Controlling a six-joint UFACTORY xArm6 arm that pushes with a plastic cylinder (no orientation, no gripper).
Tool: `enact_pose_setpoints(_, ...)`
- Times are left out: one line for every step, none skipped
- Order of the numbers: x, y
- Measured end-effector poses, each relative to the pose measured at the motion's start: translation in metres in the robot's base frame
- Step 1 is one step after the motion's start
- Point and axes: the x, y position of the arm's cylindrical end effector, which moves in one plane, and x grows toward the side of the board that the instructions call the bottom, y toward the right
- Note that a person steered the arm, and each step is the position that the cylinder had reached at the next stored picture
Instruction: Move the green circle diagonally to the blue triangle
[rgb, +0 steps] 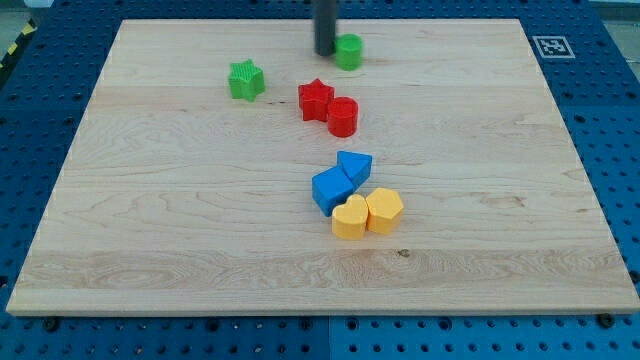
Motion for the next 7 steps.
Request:
enact_pose_setpoints(0.033, 0.074)
enact_pose_setpoints(0.036, 0.08)
enact_pose_setpoints(0.008, 0.076)
enact_pose_setpoints(-0.001, 0.132)
enact_pose_setpoints(0.036, 0.169)
enact_pose_setpoints(0.06, 0.141)
enact_pose_setpoints(0.059, 0.14)
